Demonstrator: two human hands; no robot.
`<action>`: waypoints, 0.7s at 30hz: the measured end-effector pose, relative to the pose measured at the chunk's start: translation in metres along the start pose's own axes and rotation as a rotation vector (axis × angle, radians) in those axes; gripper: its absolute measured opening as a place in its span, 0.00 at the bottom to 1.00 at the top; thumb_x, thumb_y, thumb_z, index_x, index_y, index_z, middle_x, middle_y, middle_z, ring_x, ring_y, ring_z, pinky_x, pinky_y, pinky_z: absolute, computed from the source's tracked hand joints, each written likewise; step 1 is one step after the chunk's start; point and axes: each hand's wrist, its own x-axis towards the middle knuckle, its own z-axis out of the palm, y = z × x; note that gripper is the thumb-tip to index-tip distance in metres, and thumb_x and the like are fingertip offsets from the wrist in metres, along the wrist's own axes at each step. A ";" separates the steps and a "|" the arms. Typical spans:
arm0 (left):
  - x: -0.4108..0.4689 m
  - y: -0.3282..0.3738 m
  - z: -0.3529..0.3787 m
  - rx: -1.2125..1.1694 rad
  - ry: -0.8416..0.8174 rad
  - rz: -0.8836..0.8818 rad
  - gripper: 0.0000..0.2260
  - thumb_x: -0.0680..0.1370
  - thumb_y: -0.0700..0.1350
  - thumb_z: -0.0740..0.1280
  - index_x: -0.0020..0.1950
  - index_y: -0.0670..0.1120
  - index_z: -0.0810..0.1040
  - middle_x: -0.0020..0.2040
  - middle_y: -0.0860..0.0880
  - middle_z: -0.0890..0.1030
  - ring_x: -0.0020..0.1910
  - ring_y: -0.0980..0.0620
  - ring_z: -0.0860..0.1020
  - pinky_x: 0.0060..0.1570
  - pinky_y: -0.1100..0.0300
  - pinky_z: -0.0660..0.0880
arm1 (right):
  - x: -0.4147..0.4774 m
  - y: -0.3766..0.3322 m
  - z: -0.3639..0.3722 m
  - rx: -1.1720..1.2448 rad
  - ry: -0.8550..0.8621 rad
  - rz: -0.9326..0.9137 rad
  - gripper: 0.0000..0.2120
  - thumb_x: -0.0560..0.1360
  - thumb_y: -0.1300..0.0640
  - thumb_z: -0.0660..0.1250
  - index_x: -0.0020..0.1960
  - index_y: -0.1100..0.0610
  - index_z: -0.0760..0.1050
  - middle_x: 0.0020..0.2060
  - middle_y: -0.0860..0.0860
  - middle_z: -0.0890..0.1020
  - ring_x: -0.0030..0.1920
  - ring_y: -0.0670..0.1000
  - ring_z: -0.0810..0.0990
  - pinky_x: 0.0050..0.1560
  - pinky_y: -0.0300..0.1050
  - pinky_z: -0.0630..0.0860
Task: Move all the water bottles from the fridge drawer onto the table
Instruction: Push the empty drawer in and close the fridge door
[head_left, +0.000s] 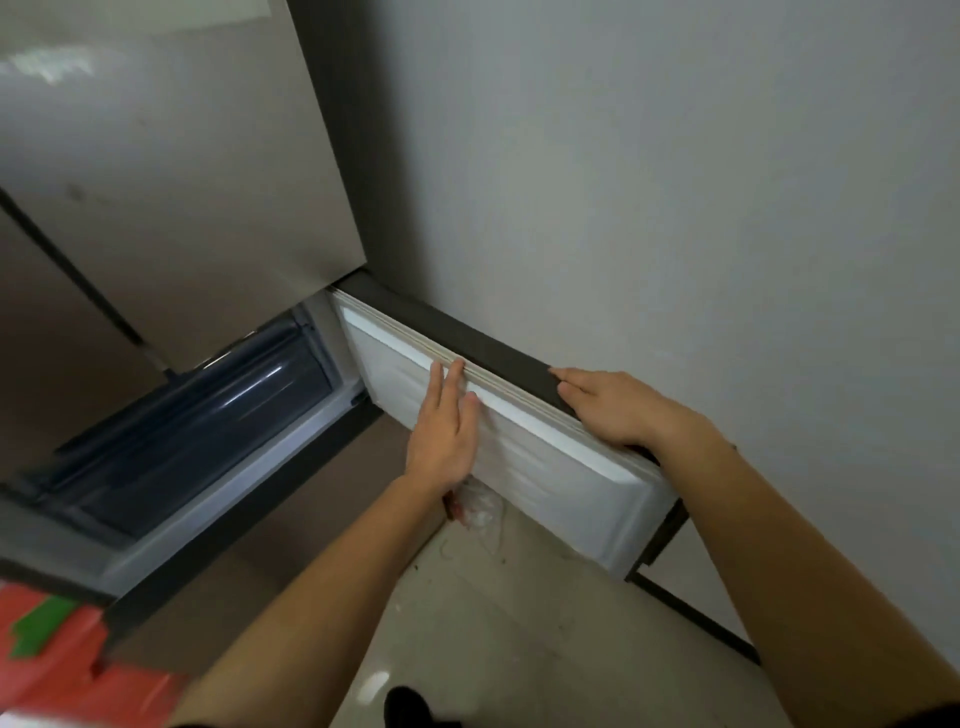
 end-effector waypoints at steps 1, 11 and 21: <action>-0.013 0.006 0.000 -0.063 -0.003 -0.052 0.25 0.84 0.59 0.48 0.80 0.58 0.48 0.81 0.55 0.44 0.79 0.54 0.49 0.77 0.52 0.51 | -0.004 -0.002 0.002 0.019 -0.062 -0.040 0.23 0.85 0.44 0.49 0.79 0.45 0.59 0.78 0.48 0.63 0.77 0.53 0.62 0.76 0.45 0.56; -0.133 0.000 -0.017 -0.454 0.096 -0.214 0.30 0.81 0.62 0.53 0.80 0.56 0.48 0.80 0.58 0.49 0.79 0.60 0.48 0.78 0.49 0.51 | -0.044 -0.060 0.095 0.606 -0.208 -0.136 0.28 0.85 0.44 0.47 0.81 0.48 0.43 0.80 0.46 0.53 0.79 0.49 0.53 0.74 0.40 0.49; -0.218 -0.061 -0.115 -0.672 0.144 -0.449 0.21 0.82 0.59 0.57 0.75 0.59 0.67 0.71 0.60 0.71 0.67 0.60 0.72 0.63 0.64 0.68 | -0.053 -0.169 0.185 0.855 -0.280 -0.129 0.35 0.84 0.47 0.55 0.79 0.42 0.35 0.80 0.48 0.54 0.78 0.54 0.58 0.77 0.55 0.58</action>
